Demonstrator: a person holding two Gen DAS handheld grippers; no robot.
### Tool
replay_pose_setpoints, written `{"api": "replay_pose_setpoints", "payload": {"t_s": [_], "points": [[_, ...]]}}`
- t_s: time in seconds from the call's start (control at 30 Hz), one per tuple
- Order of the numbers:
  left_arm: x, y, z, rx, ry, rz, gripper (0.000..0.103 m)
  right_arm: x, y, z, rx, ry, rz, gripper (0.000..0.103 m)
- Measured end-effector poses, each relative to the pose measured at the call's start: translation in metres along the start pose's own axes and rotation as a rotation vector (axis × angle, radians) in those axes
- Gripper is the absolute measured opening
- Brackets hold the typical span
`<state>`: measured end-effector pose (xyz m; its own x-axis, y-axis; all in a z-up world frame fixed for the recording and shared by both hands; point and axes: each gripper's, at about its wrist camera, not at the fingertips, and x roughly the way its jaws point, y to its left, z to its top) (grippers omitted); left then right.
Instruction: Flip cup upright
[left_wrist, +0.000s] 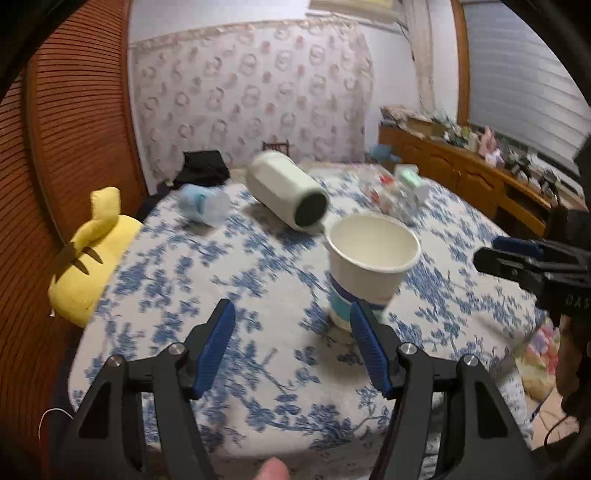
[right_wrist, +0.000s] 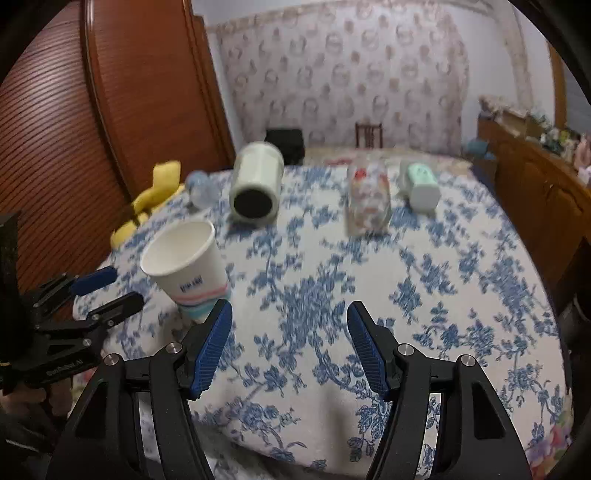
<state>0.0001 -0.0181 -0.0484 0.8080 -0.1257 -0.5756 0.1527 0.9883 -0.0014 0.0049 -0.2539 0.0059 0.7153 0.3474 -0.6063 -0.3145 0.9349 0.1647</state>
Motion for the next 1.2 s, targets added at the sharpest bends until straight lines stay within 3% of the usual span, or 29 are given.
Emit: {"api": "replay_pose_setpoints", "payload": {"t_s": [0.27, 0.57, 1.2], "points": [[-0.022, 0.022, 0.011, -0.076, -0.097, 0.072, 0.065, -0.024, 0.008, 0.001, 0.022, -0.138, -0.071, 0.082], [-0.031, 0.026, 0.008, -0.087, -0.14, 0.109, 0.065, -0.035, 0.011, -0.006, 0.031, -0.204, -0.116, 0.084], [-0.03, 0.019, 0.005, -0.074, -0.147, 0.114, 0.066, -0.037, 0.012, -0.007, 0.025, -0.211, -0.12, 0.084]]}}
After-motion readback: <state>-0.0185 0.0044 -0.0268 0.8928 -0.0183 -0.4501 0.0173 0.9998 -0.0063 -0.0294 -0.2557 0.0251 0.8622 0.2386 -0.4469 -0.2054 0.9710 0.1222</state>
